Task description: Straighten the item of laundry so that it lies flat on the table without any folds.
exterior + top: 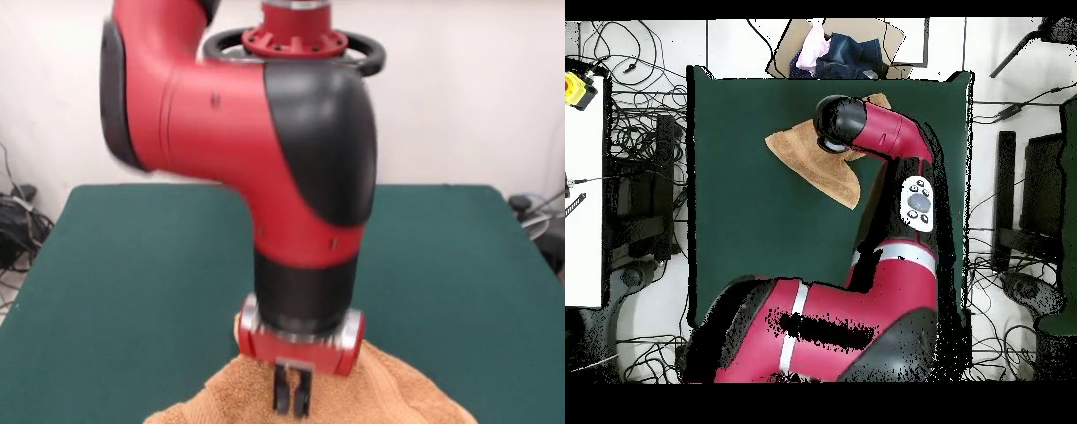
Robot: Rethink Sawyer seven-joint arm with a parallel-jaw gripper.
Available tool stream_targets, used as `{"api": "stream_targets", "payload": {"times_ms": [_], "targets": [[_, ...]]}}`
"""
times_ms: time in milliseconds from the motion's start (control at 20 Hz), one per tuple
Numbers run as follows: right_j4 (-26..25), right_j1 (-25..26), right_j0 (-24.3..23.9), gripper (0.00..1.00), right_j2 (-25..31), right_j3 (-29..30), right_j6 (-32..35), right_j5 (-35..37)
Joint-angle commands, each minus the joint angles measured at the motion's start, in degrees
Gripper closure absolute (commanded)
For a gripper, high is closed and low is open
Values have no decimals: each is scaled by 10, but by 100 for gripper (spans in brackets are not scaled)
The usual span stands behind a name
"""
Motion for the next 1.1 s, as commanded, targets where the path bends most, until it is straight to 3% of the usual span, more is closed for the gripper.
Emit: {"api": "stream_targets", "payload": {"times_ms": [50, 300, 500, 750, 800, 1100], "targets": [[-30, 123, -10, 100, -5, -107, 64, 4], [-37, 175, -15, 100, -6, -206, 52, 65], [-46, 169, -16, 100, 1, -171, 68, -5], [-59, 156, -14, 100, 0, -145, 69, -33], [-62, 156, -13, 0, -3, -144, 71, -29], [-61, 143, -10, 0, -4, -129, 85, -41]]}}
